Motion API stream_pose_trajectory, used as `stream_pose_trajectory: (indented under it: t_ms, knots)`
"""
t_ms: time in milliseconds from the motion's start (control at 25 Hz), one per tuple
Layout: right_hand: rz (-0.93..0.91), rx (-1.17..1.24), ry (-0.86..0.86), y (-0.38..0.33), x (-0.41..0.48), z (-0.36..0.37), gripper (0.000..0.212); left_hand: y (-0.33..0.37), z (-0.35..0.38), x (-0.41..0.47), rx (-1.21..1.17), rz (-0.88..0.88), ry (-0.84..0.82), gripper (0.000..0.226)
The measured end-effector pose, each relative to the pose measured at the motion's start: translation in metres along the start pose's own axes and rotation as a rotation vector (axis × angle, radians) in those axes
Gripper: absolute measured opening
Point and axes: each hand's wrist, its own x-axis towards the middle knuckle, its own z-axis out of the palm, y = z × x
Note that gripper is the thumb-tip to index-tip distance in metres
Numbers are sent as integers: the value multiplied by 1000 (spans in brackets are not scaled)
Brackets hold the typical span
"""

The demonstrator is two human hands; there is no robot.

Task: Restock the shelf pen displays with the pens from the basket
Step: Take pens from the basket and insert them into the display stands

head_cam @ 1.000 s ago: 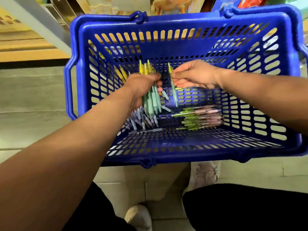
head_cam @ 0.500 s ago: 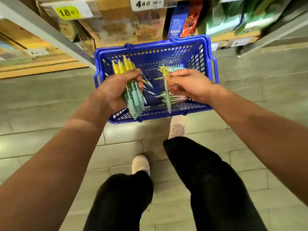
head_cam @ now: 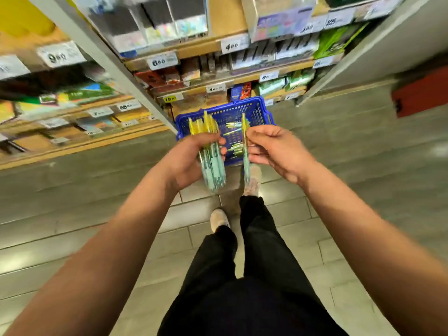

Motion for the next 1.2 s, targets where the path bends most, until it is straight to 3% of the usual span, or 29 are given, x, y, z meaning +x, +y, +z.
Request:
stream_pose_trajectory:
  t_ms: [280,480,680,1040,1200]
  knots:
    - [-173,63,40,-63,-133,15,11,21,46,-123,1,78,-26,19]
    - [-218,57,-5,-85,-168,12,6,24,71,-156,26,141,30,10]
    - [-240,53,-57,-110,-162,-4,6,38,101,-151,29,204,94,12]
    - [-226,-33,-153,-190,-109,-75,11,87,180,-88,-76,301,135,44]
    - [-261,-64,-154,-228,-78,-93,9,110,199,-57,-126,335,181,26]
